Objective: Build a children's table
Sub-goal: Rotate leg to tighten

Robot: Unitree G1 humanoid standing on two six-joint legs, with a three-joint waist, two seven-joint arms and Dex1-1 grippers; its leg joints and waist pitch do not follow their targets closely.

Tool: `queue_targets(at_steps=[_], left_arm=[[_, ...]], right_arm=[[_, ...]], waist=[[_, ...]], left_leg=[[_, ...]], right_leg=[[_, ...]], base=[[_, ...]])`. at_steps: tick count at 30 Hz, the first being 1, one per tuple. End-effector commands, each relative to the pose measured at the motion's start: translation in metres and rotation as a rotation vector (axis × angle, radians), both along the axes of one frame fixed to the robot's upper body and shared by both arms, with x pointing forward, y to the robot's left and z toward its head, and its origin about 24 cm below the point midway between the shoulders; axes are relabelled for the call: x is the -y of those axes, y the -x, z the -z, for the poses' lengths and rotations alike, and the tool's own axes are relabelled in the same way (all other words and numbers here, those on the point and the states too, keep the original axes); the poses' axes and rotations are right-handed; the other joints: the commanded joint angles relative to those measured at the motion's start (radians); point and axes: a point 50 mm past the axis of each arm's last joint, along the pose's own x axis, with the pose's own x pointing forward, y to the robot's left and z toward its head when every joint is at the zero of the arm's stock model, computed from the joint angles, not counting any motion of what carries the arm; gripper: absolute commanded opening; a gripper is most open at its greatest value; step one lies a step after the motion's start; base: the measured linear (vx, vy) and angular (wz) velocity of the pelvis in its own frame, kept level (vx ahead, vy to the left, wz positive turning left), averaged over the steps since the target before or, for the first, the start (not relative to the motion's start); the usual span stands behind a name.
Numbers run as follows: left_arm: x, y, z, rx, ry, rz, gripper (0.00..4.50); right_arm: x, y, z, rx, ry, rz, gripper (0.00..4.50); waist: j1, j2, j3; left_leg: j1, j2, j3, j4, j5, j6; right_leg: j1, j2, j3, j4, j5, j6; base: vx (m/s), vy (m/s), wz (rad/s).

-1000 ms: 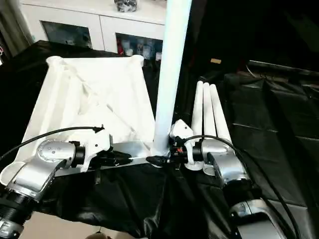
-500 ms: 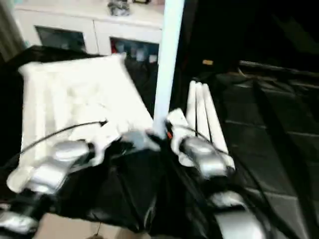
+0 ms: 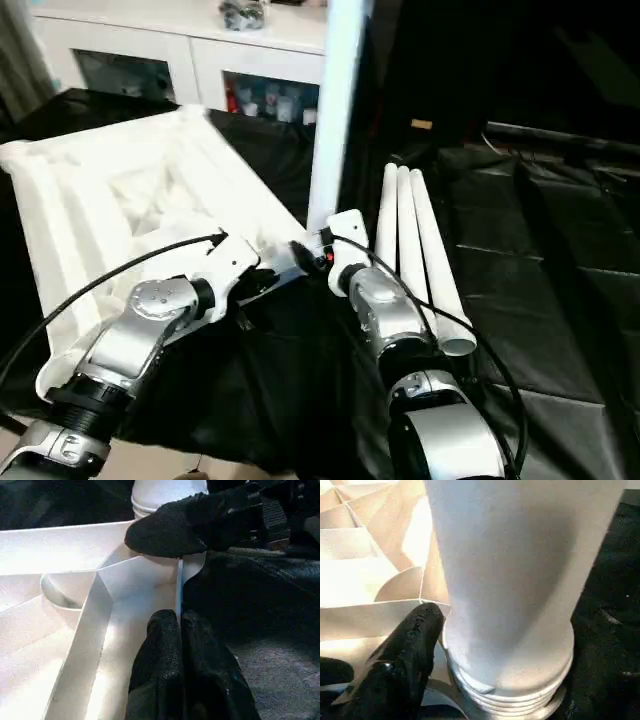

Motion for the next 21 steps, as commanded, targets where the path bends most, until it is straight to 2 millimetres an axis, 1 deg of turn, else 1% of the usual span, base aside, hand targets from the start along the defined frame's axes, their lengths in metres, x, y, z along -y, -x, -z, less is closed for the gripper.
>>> queue_targets(at_steps=[1,2,3,4,6,7,8,10,12,13,15,16,17,18,20,21], left_arm=[[0.021,0.005,-0.009,0.042,0.057,0.122,0.0],[0.02,0.007,-0.008,0.038,0.057,0.135,0.0],[0.015,0.011,-0.007,0.017,0.052,0.19,0.0],[0.012,0.013,-0.006,0.006,0.047,0.215,0.0],[0.006,0.015,-0.004,-0.007,0.031,0.244,0.0],[0.003,0.016,-0.004,-0.017,0.025,0.26,0.0],[0.001,0.017,-0.003,-0.023,0.021,0.27,0.0],[-0.005,0.018,-0.003,-0.036,0.011,0.296,0.0],[-0.011,0.02,-0.003,-0.049,-0.005,0.321,0.0],[-0.016,0.021,-0.003,-0.059,-0.011,0.339,0.0],[-0.018,0.021,-0.003,-0.064,-0.012,0.346,0.0],[-0.02,0.022,-0.003,-0.068,-0.015,0.356,0.0],[-0.024,0.023,-0.003,-0.078,-0.015,0.382,0.0],[-0.024,0.024,-0.003,-0.081,-0.014,0.389,0.0],[-0.025,0.026,-0.002,-0.093,-0.015,0.411,0.0],[-0.025,0.026,-0.002,-0.093,-0.015,0.411,0.0]], right_arm=[[-0.039,0.02,0.013,-0.059,-0.001,-0.266,3.77],[-0.037,0.02,0.012,-0.054,-0.002,-0.28,3.77],[-0.029,0.021,0.01,-0.03,0.001,-0.343,3.77],[-0.024,0.022,0.008,-0.021,-0.006,-0.378,3.77],[-0.017,0.023,0.007,-0.007,-0.006,-0.427,3.77],[-0.013,0.025,0.006,-0.001,-0.005,-0.464,3.77],[-0.01,0.026,0.005,0.003,-0.004,-0.489,3.77],[-0.003,0.029,0.003,0.01,0.005,-0.547,3.77],[0.005,0.032,0.001,0.013,0.005,-0.608,3.77],[0.012,0.035,-0.001,0.012,0.007,-0.667,3.77],[0.015,0.037,-0.002,0.01,0.009,-0.694,3.77],[0.018,0.038,-0.003,0.012,0.015,-0.718,3.77],[0.023,0.041,-0.004,0.01,0.026,-0.754,3.77],[0.024,0.041,-0.004,0.009,0.028,-0.763,3.77],[0.026,0.042,-0.004,0.005,0.037,-0.781,3.57],[0.026,0.042,-0.004,0.005,0.037,-0.781,3.57]], waist=[[0.0,0.009,-0.054],[-0.001,0.01,-0.056],[-0.002,0.01,-0.055],[-0.003,0.01,-0.055],[-0.004,0.012,-0.054],[-0.005,0.011,-0.054],[-0.003,0.011,-0.055],[-0.005,0.01,-0.056],[-0.003,0.009,-0.058],[-0.002,0.008,-0.059],[0.002,0.008,-0.057],[0.007,0.009,-0.056],[0.011,0.009,-0.054],[0.014,0.009,-0.055],[0.019,0.009,-0.054],[0.02,0.009,-0.054]], left_leg=[[-0.002,0.042,-0.013,-0.066,-0.219,0.021],[-0.004,0.043,-0.013,-0.064,-0.212,0.025],[-0.006,0.042,-0.013,-0.063,-0.206,0.028],[-0.007,0.042,-0.012,-0.062,-0.207,0.037],[-0.006,0.043,-0.012,-0.062,-0.202,0.045],[-0.006,0.043,-0.011,-0.062,-0.198,0.046],[-0.004,0.043,-0.011,-0.06,-0.194,0.048],[-0.005,0.044,-0.011,-0.06,-0.179,0.053],[-0.003,0.043,-0.009,-0.056,-0.163,0.062],[-0.005,0.042,-0.008,-0.054,-0.155,0.071],[-0.005,0.043,-0.006,-0.054,-0.153,0.079],[-0.003,0.045,-0.006,-0.054,-0.159,0.078],[-0.002,0.046,-0.006,-0.055,-0.167,0.076],[-0.001,0.047,-0.006,-0.055,-0.174,0.073],[0.001,0.048,-0.005,-0.056,-0.184,0.063],[0.002,0.048,-0.005,-0.056,-0.188,0.061]], right_leg=[[0.04,-0.089,0.054,-0.079,-0.236,-0.164],[0.041,-0.088,0.053,-0.077,-0.215,-0.168],[0.042,-0.088,0.053,-0.076,-0.205,-0.172],[0.042,-0.087,0.053,-0.075,-0.195,-0.175],[0.042,-0.086,0.053,-0.075,-0.186,-0.182],[0.043,-0.086,0.053,-0.074,-0.178,-0.187],[0.044,-0.086,0.053,-0.073,-0.169,-0.191],[0.045,-0.085,0.053,-0.067,-0.135,-0.207],[0.046,-0.084,0.054,-0.064,-0.098,-0.217],[0.048,-0.084,0.054,-0.061,-0.076,-0.222],[0.047,-0.082,0.052,-0.061,-0.077,-0.225],[0.046,-0.082,0.051,-0.064,-0.093,-0.224],[0.043,-0.082,0.051,-0.065,-0.113,-0.223],[0.043,-0.083,0.051,-0.066,-0.127,-0.22],[0.041,-0.083,0.051,-0.067,-0.147,-0.218],[0.039,-0.083,0.052,-0.068,-0.152,-0.217]], base=[[0.0,0.0,0.0],[0.0,0.0,0.0],[0.0,0.0,0.0],[0.0,0.0,0.0],[0.0,0.0,0.0],[0.0,0.0,0.0],[0.0,0.0,0.0],[0.0,0.0,0.0],[0.0,0.0,0.0],[0.0,0.0,0.0],[0.0,0.0,0.0],[0.0,0.0,0.0],[0.0,0.0,0.0],[0.0,0.0,0.0],[0.0,0.0,0.0],[0.0,0.0,0.0]])
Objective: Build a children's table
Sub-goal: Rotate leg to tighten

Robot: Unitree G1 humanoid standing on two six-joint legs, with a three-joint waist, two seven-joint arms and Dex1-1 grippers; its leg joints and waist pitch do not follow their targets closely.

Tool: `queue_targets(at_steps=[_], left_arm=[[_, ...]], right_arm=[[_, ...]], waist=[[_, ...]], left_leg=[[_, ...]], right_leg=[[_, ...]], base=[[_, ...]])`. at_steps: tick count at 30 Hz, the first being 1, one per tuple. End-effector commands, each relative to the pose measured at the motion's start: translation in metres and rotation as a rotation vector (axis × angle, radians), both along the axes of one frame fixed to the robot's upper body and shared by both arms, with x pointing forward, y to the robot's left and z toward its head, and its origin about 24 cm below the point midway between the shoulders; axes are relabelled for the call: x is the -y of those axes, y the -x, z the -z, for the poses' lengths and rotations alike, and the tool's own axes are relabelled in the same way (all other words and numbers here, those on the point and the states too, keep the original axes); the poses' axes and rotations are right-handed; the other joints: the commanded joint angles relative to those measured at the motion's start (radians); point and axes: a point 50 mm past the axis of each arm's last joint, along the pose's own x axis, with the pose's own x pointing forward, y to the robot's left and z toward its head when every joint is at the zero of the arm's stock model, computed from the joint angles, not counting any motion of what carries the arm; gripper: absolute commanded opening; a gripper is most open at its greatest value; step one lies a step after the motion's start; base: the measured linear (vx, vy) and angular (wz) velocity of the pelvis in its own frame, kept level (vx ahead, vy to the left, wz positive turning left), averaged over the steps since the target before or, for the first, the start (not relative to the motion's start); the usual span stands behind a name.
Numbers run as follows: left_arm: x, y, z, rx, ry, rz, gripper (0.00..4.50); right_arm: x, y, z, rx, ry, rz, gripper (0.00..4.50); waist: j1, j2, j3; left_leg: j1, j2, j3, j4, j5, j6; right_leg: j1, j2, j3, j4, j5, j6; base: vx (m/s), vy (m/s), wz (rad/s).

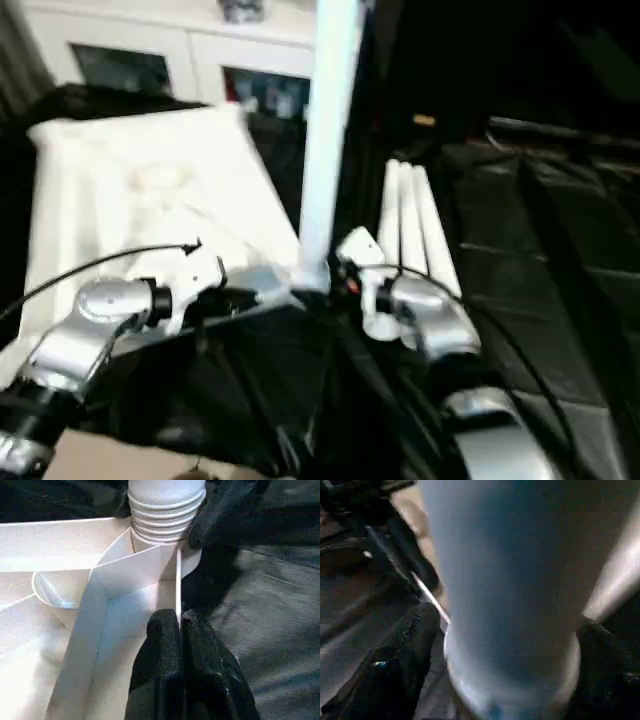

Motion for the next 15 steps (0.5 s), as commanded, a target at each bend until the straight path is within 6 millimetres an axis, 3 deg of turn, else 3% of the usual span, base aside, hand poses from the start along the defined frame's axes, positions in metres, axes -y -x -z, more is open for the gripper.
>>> queue_targets(at_steps=[1,4,12,15], left_arm=[[0.01,0.005,0.005,-0.019,0.001,0.048,0.0],[0.009,0.006,0.005,-0.026,0.003,0.059,0.0],[0.008,0.004,0.005,-0.013,0.001,0.033,0.0],[0.01,-0.005,0.006,0.023,-0.006,-0.069,0.0]], right_arm=[[-0.013,0.009,0.003,-0.026,0.007,-0.117,3.47],[-0.012,0.011,0.003,-0.029,0.021,-0.147,3.12],[-0.016,0.016,0.007,-0.054,0.022,-0.165,2.78],[-0.025,0.008,0.015,-0.054,0.033,-0.004,2.75]], waist=[[0.001,0.01,-0.055],[0.001,0.007,-0.055],[0.006,0.005,-0.057],[0.004,0.004,-0.053]], left_leg=[[0.006,0.047,-0.006,-0.059,-0.188,0.056],[0.004,0.046,-0.007,-0.06,-0.185,0.05],[0.004,0.044,-0.007,-0.057,-0.163,0.056],[0.004,0.043,-0.007,-0.06,-0.18,0.047]], right_leg=[[0.048,-0.085,0.052,-0.067,-0.157,-0.214],[0.05,-0.085,0.053,-0.066,-0.158,-0.208],[0.05,-0.084,0.051,-0.064,-0.137,-0.207],[0.048,-0.086,0.053,-0.07,-0.181,-0.196]], base=[[0.0,0.0,0.0],[0.0,0.0,0.0],[0.0,0.0,0.0],[0.0,0.0,0.0]])
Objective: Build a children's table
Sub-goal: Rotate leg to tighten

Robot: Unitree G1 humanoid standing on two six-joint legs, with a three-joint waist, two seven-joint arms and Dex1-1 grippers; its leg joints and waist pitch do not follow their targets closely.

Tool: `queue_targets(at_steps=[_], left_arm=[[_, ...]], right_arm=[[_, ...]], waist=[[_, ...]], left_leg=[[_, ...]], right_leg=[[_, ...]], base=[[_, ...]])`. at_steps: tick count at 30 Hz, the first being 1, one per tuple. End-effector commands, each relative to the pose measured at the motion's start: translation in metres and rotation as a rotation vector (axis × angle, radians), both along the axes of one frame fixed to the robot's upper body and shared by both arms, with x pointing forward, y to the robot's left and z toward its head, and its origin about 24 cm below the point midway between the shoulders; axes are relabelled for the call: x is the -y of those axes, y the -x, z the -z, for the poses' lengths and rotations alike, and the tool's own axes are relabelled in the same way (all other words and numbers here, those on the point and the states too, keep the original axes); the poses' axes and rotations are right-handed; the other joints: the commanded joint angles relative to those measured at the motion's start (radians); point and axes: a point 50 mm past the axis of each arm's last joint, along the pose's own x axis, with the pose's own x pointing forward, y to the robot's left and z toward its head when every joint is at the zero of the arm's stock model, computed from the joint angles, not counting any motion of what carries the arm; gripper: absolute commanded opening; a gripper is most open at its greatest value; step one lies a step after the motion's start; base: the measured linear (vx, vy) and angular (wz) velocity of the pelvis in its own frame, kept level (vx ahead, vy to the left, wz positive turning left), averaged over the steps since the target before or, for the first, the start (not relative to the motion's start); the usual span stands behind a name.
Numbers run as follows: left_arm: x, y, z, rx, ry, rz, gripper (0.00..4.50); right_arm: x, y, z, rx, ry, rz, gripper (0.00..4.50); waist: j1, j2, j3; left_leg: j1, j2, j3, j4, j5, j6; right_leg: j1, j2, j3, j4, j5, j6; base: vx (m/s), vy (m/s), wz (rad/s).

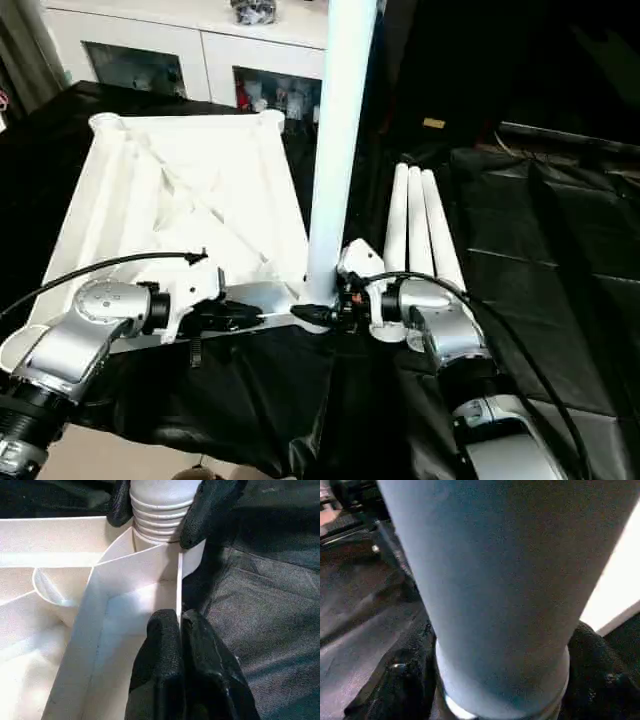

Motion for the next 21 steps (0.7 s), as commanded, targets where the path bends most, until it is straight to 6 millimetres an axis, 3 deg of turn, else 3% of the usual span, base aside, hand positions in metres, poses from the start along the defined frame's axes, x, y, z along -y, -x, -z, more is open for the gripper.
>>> queue_targets(at_steps=[1,5,7,12,13,14,16,17,19,21], left_arm=[[0.012,-0.009,0.005,0.036,-0.007,-0.111,0.0],[0.022,-0.024,0.002,0.077,0.008,-0.305,0.0],[0.024,-0.026,0.001,0.084,0.011,-0.342,0.0],[0.043,-0.035,-0.005,0.133,0.028,-0.497,0.0],[0.047,-0.034,-0.005,0.131,0.035,-0.5,0.0],[0.05,-0.033,-0.005,0.131,0.044,-0.495,0.0],[0.056,-0.031,-0.005,0.131,0.057,-0.468,0.0],[0.058,-0.029,-0.005,0.132,0.062,-0.449,0.0],[0.061,-0.025,-0.004,0.124,0.073,-0.419,0.0],[0.061,-0.022,-0.003,0.118,0.066,-0.394,0.0]], right_arm=[[-0.03,0.003,0.015,-0.039,0.018,0.037,2.75],[-0.05,-0.009,0.023,-0.067,0.017,0.306,2.74],[-0.054,-0.011,0.025,-0.084,0.01,0.357,2.74],[-0.087,-0.016,0.026,-0.141,-0.018,0.554,2.74],[-0.092,-0.016,0.025,-0.136,-0.028,0.55,3.3],[-0.096,-0.016,0.024,-0.136,-0.035,0.549,3.44],[-0.1,-0.016,0.022,-0.13,-0.05,0.547,3.54],[-0.101,-0.017,0.021,-0.125,-0.059,0.546,3.66],[-0.099,-0.019,0.017,-0.108,-0.072,0.555,3.9],[-0.096,-0.022,0.015,-0.092,-0.084,0.566,4.0]], waist=[[-0.005,0.006,-0.049],[-0.021,0.005,-0.042],[-0.024,0.006,-0.042],[-0.031,0.006,-0.045],[-0.031,0.0,-0.046],[-0.028,0.003,-0.047],[-0.028,0.004,-0.048],[-0.03,-0.001,-0.051],[-0.032,0.003,-0.053],[-0.03,0.005,-0.057]], left_leg=[[0.005,0.042,-0.009,-0.065,-0.209,0.032],[0.012,0.04,-0.017,-0.071,-0.301,-0.012],[0.018,0.04,-0.019,-0.069,-0.319,-0.015],[0.017,0.039,-0.02,-0.072,-0.329,-0.016],[0.015,0.039,-0.019,-0.072,-0.326,-0.011],[0.013,0.039,-0.018,-0.071,-0.313,-0.006],[0.007,0.04,-0.017,-0.071,-0.293,0.0],[0.001,0.039,-0.017,-0.072,-0.273,0.006],[-0.005,0.039,-0.017,-0.07,-0.233,0.012],[-0.001,0.039,-0.011,-0.064,-0.196,0.023]], right_leg=[[0.043,-0.088,0.053,-0.078,-0.241,-0.185],[0.036,-0.095,0.051,-0.103,-0.48,-0.122],[0.028,-0.097,0.051,-0.11,-0.524,-0.105],[0.026,-0.092,0.05,-0.106,-0.472,-0.104],[0.027,-0.091,0.05,-0.104,-0.451,-0.106],[0.028,-0.091,0.052,-0.102,-0.423,-0.109],[0.031,-0.09,0.053,-0.095,-0.367,-0.121],[0.036,-0.088,0.051,-0.089,-0.339,-0.124],[0.041,-0.09,0.052,-0.084,-0.292,-0.131],[0.039,-0.088,0.055,-0.076,-0.201,-0.159]], base=[[0.0,0.0,0.0],[-0.039,-0.004,-0.02],[0.0,0.0,0.0],[0.0,0.0,0.0],[0.0,0.0,0.0],[0.0,0.0,0.0],[0.0,0.0,0.0],[0.0,0.0,0.0],[0.0,0.0,0.0],[0.0,0.0,0.0]])
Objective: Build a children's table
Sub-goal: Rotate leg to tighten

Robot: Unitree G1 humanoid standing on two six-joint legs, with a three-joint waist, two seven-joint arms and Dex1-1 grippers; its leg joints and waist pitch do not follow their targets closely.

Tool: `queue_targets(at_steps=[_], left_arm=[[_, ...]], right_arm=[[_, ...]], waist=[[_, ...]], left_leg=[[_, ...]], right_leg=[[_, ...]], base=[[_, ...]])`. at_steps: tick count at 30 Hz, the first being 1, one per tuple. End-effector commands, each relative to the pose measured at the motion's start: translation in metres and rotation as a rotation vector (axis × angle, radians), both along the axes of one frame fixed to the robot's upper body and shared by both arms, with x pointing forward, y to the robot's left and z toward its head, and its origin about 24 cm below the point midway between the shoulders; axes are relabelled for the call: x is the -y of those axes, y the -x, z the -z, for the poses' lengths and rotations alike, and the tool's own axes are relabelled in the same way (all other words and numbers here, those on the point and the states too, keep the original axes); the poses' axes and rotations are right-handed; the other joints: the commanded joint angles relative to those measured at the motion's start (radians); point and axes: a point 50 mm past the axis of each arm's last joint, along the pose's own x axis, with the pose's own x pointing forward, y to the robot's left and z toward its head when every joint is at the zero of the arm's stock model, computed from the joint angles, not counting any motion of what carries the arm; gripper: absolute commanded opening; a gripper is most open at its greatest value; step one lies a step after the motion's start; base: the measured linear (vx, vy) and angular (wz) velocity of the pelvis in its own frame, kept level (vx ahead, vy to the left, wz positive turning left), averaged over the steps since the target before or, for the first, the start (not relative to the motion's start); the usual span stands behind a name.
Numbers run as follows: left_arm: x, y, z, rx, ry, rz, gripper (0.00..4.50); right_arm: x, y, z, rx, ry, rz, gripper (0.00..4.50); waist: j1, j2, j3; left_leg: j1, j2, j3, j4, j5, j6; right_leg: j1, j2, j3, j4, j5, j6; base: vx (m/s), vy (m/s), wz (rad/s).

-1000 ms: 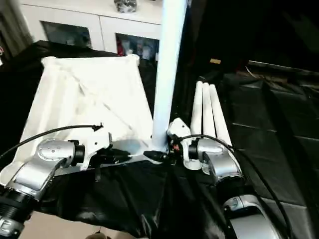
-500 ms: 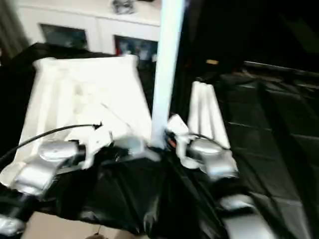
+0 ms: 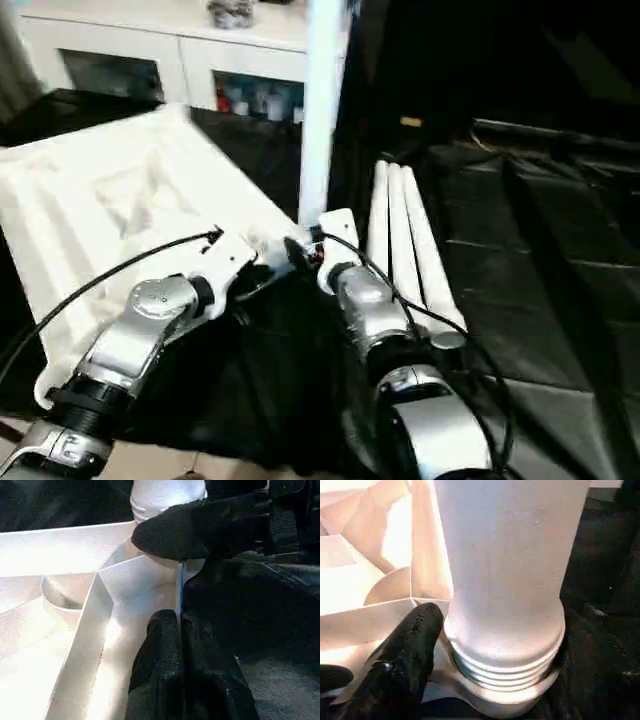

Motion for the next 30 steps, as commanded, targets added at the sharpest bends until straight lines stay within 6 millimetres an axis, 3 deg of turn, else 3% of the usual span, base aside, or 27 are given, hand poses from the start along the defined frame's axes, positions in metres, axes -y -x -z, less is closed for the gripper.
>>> queue_targets(at_steps=[1,5,15,17,21,26,27,30], left_arm=[[0.022,0.005,-0.006,0.033,0.038,0.074,0.0],[0.017,0.007,-0.005,0.024,0.035,0.091,0.0],[-0.002,0.018,-0.002,-0.014,0.019,0.194,0.0],[-0.012,0.025,0.0,-0.044,0.008,0.261,0.0],[-0.018,0.028,0.0,-0.059,0.0,0.295,0.0],[-0.033,0.036,-0.002,-0.103,-0.013,0.39,0.0],[-0.035,0.037,-0.003,-0.108,-0.013,0.402,0.0],[-0.043,0.039,-0.005,-0.131,-0.021,0.435,0.0]], right_arm=[[-0.037,0.014,0.006,-0.038,-0.024,-0.162,4.07],[-0.027,0.009,0.001,0.008,-0.011,-0.175,4.46],[0.004,0.008,-0.002,0.062,0.056,-0.309,4.49],[0.022,0.008,-0.005,0.076,0.049,-0.379,4.49],[0.03,0.013,-0.008,0.087,0.046,-0.481,4.49],[0.046,0.024,-0.013,0.086,0.058,-0.686,4.49],[0.048,0.025,-0.014,0.08,0.06,-0.716,4.22],[0.055,0.029,-0.015,0.052,0.072,-0.795,4.12]], waist=[[0.005,0.008,-0.057],[0.002,0.012,-0.057],[0.002,0.013,-0.055],[0.005,0.013,-0.056],[0.006,0.014,-0.056],[0.015,0.012,-0.056],[0.015,0.012,-0.055],[0.02,0.011,-0.053]], left_leg=[[-0.003,0.039,-0.01,-0.061,-0.187,0.027],[-0.003,0.04,-0.01,-0.061,-0.17,0.036],[0.0,0.042,-0.008,-0.06,-0.187,0.045],[-0.001,0.042,-0.008,-0.058,-0.174,0.057],[0.001,0.043,-0.006,-0.058,-0.169,0.064],[0.001,0.043,-0.006,-0.056,-0.175,0.077],[0.0,0.044,-0.006,-0.055,-0.173,0.078],[0.001,0.046,-0.005,-0.056,-0.18,0.073]], right_leg=[[0.044,-0.088,0.054,-0.075,-0.189,-0.166],[0.047,-0.084,0.051,-0.069,-0.134,-0.187],[0.047,-0.083,0.053,-0.069,-0.135,-0.208],[0.05,-0.083,0.053,-0.065,-0.107,-0.215],[0.049,-0.082,0.053,-0.063,-0.089,-0.233],[0.053,-0.081,0.051,-0.065,-0.11,-0.223],[0.051,-0.081,0.052,-0.064,-0.111,-0.223],[0.049,-0.08,0.05,-0.065,-0.137,-0.223]], base=[[0.0,0.0,0.0],[0.0,0.0,0.0],[0.0,0.0,0.0],[0.0,0.0,0.0],[0.0,0.0,0.0],[0.0,0.0,0.0],[0.0,0.0,0.0],[0.0,0.0,0.0]])
